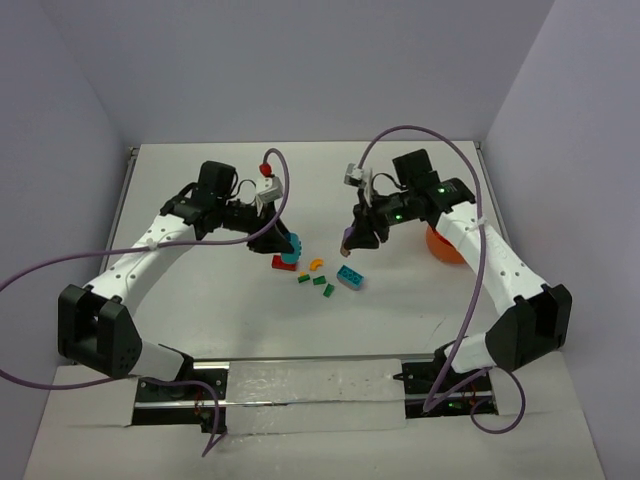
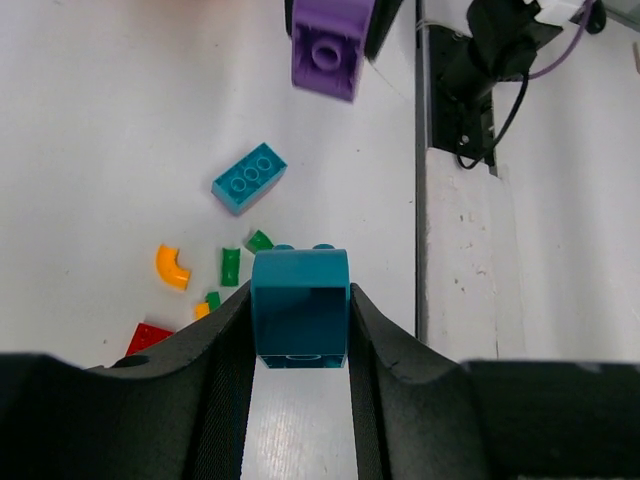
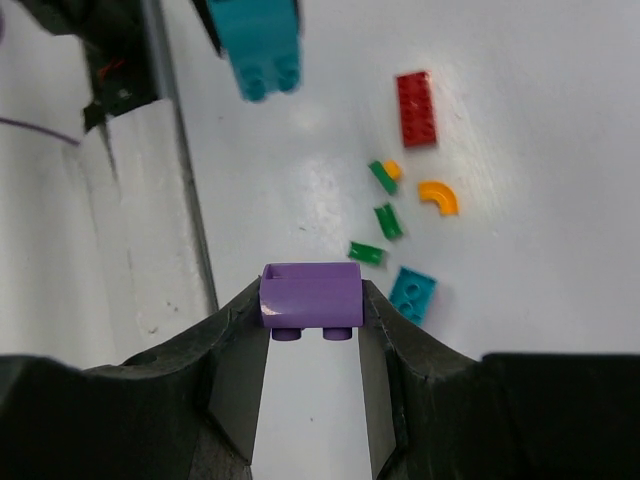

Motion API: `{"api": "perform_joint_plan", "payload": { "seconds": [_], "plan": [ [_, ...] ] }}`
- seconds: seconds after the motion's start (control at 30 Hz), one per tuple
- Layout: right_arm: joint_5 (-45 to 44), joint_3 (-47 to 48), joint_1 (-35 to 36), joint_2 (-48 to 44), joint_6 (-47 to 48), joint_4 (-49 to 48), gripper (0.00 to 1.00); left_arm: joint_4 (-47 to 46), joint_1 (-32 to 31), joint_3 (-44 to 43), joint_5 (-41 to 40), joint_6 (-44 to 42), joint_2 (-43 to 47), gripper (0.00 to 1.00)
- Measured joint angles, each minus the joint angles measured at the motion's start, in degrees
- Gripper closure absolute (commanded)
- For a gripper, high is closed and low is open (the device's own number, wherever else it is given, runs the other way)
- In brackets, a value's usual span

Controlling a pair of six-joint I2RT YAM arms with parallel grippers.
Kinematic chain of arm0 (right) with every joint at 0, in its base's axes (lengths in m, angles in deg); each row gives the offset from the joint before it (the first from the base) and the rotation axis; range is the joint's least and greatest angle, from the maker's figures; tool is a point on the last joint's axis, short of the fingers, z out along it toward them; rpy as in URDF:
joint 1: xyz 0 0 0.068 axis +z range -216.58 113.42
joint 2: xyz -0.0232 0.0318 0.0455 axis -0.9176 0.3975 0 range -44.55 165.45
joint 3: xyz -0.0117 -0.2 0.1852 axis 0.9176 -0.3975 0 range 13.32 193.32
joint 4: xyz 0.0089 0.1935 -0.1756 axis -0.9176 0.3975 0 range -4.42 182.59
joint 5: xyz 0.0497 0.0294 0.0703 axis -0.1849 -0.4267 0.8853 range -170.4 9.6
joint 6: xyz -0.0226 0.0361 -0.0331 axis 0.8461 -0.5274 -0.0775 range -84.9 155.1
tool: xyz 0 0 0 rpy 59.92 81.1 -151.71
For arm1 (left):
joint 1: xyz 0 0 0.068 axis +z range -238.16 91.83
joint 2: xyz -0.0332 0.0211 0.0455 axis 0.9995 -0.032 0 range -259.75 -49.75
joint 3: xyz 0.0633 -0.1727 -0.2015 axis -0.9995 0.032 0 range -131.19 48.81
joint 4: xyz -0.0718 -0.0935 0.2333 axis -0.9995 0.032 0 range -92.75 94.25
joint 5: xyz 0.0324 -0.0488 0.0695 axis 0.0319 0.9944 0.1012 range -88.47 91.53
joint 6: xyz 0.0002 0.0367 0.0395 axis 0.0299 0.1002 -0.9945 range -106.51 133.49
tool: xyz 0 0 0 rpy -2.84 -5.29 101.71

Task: Sort the legos into containers by color

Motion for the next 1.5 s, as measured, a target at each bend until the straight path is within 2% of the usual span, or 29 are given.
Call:
{"api": "perform_joint_plan", "payload": {
  "seconds": [0.2, 0.4, 0.53, 0.7, 0.87, 1.2, 1.47, 1.5],
  "plan": [
    [-5.96, -11.57, -14.57, -7.64, -10.67, -5.73, 1.00, -6.11, 0.00, 1.42, -8.70, 7.11, 0.46, 1.00],
    [-22.33, -20.05, -24.47, -20.47, -21.75, -11.15, 1.00, -11.12, 0.00, 1.42, -20.40, 14.24, 1.61, 1.00],
    [-32.14, -21.39, -29.08, -24.29, -26.69, -14.32, 1.00, -14.10, -0.01, 1.43, -24.59, 17.58, 2.87, 1.00],
    [-42.05, -23.11, -31.27, -24.40, -31.98, -17.06, 1.00, -16.63, -0.34, 1.55, -27.28, 19.54, 3.10, 1.00],
    [-47.13, -23.38, -33.38, -21.95, -34.31, -18.49, 1.00, -17.30, -1.07, 1.21, -28.99, 20.15, 2.59, 1.00],
    [-49.54, -24.09, -34.42, -18.41, -35.79, -22.18, 1.00, -17.92, -1.31, -2.35, -29.50, 22.59, -1.08, 1.00],
    [-49.36, -28.87, -34.42, -18.02, -36.69, -24.75, 1.00, -17.97, -1.55, -2.56, -29.48, 22.89, -1.24, 1.00],
    [-49.42, -29.42, -34.42, -18.05, -36.68, -25.07, 0.97, -17.98, -1.59, -2.56, -29.48, 22.90, -1.29, 1.00]
  ]
}}
